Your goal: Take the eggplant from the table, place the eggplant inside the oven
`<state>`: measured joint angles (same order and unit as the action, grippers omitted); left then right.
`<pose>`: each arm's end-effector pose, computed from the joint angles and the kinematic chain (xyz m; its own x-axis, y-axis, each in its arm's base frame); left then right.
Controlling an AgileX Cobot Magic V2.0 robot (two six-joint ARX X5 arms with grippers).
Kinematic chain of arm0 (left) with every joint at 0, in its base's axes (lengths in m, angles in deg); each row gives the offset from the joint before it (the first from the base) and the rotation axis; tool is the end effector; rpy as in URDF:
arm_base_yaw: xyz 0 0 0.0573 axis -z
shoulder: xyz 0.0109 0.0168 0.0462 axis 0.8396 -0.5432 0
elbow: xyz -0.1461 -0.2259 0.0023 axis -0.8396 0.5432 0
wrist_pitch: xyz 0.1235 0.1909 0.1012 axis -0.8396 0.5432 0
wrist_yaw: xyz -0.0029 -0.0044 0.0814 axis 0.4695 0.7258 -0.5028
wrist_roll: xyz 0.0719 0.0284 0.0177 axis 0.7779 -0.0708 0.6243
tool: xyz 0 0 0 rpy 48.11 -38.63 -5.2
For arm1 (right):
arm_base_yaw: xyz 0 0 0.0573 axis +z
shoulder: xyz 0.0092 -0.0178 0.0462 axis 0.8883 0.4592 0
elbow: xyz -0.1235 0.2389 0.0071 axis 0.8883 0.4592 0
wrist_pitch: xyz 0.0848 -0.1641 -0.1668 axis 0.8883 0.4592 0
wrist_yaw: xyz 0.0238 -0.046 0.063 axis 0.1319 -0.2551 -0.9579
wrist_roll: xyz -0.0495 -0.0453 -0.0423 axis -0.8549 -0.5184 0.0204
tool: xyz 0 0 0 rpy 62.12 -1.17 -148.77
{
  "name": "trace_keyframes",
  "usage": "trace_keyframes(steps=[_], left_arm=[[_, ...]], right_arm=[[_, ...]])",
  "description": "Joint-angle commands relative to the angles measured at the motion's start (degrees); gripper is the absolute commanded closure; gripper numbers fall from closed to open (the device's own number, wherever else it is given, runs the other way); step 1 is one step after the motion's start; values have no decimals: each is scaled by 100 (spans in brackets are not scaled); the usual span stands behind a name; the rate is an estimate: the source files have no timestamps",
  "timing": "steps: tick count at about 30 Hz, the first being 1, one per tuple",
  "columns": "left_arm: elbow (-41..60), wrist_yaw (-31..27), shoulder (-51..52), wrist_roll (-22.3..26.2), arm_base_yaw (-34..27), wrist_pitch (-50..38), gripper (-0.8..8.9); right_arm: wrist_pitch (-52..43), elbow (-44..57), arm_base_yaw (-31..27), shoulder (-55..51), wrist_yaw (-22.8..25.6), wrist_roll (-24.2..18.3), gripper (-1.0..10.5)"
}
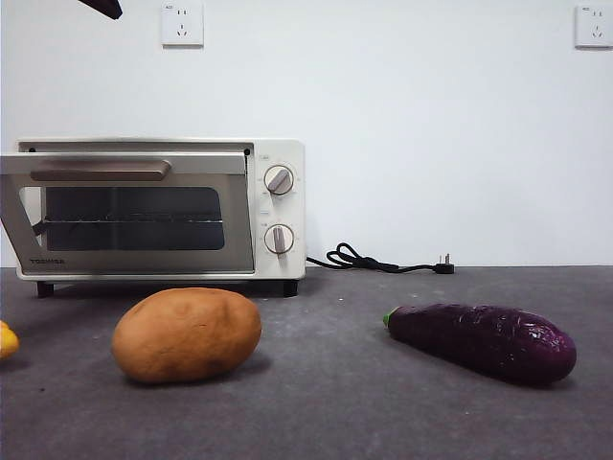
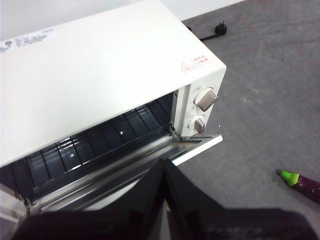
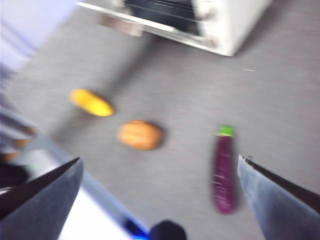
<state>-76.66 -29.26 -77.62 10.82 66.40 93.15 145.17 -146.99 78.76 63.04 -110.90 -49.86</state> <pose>0.2949 -0.0648 0.3906 0.7488 -0.3764 -0.5455 0.4431 0.8964 -0.0102 0.1653 0.0762 0.4237 0.5040 0.5847 -0.6357 -0.5904 0.7704 0.2406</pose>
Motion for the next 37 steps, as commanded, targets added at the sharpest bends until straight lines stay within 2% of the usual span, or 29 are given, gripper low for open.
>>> trace_keyframes(steps=[1,4,12,14,18,21,30,37], left_arm=[[52,0,48,61,13,162,819],[52,2,166,59,15,247,819],[52,-13,702,15,11,286,819],[52,-168,837,20,13,332,819],[52,-872,955,374,7,254,819],[52,-911,750,516,-109,149,819],[52,-785,-511,514,-562,0,819],[52,-356,-1209,498,-728,-317,819]], right_arm=[[72,-15,7,79,568,-39,381],[219,-15,7,238,752,-39,381],[280,-15,79,931,763,-39,381],[319,-15,129,1104,765,-44,381],[411,-15,216,1346,734,-44,381],[391,-15,396,1366,721,-42,381],[612,-15,776,1353,723,-39,381],[610,-15,874,1355,721,-33,381]])
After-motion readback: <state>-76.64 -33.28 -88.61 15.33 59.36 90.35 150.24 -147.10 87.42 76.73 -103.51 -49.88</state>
